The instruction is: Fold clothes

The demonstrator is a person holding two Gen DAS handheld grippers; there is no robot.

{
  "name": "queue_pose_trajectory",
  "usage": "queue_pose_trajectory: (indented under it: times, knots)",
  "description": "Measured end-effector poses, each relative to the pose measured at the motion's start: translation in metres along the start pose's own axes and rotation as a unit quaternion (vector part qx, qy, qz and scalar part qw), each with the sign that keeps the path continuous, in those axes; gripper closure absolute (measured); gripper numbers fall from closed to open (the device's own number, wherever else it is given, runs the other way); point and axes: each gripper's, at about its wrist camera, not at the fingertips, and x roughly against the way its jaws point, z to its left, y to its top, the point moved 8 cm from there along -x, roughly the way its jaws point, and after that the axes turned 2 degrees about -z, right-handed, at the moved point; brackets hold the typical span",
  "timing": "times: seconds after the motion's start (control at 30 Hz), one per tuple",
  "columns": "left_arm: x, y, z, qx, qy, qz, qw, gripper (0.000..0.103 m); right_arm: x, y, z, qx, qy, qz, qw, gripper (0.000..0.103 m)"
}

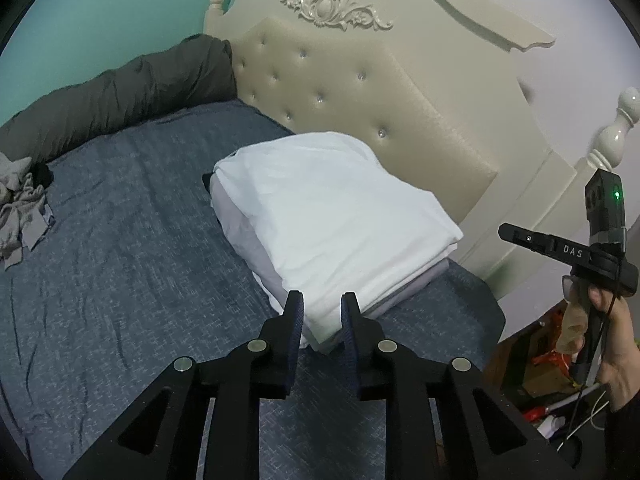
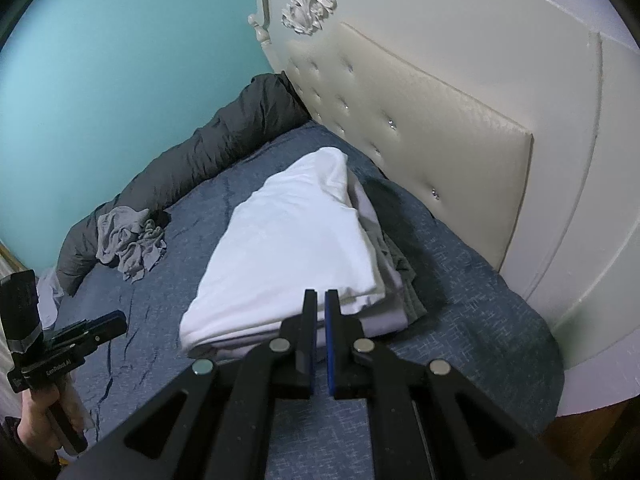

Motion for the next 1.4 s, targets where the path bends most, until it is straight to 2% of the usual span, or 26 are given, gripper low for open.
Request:
queue_pose_trajectory:
  times: [0.33, 0.5, 0.87, 0.93, 1.0, 1.07, 1.4]
  knots:
    - [0.038, 0.003, -0.011, -0.011, -0.002, -0.017, 0.9998, 0.077, 0.031, -0.008, 0.03, 0.018, 0.003, -0.018, 1.0, 0.1]
    - [0.055, 0.001, -0.016, -0.016, -0.004, -0.024, 0.9996, 0.067, 0.048, -0.016, 0.044, 0.008, 0.013, -0.027, 1.0, 0.1]
    - [0.091, -0.007, -0.025, -0.027, -0.009, -0.041, 0.9988, 0.064, 0.084, -0.033, 0.078, 0.033, -0.003, -0.053, 0.998, 0.099]
    - [0.097, -0.008, -0.027, -0.029, -0.009, -0.044, 0.9986, 0.062, 0.089, -0.036, 0.083, 0.037, -0.007, -0.056, 0.998, 0.096]
    - [0.104, -0.01, -0.029, -0.033, -0.008, -0.047, 0.9983, 0.059, 0.096, -0.04, 0.089, 0.041, -0.01, -0.062, 0.997, 0.085]
    - [0.11, -0.013, -0.03, -0.037, -0.009, -0.05, 0.998, 0.057, 0.102, -0.044, 0.095, 0.043, -0.012, -0.068, 0.997, 0.081]
    - [0.136, -0.025, -0.037, -0.047, -0.016, -0.06, 0.9969, 0.053, 0.127, -0.065, 0.121, 0.052, -0.022, -0.086, 0.995, 0.08]
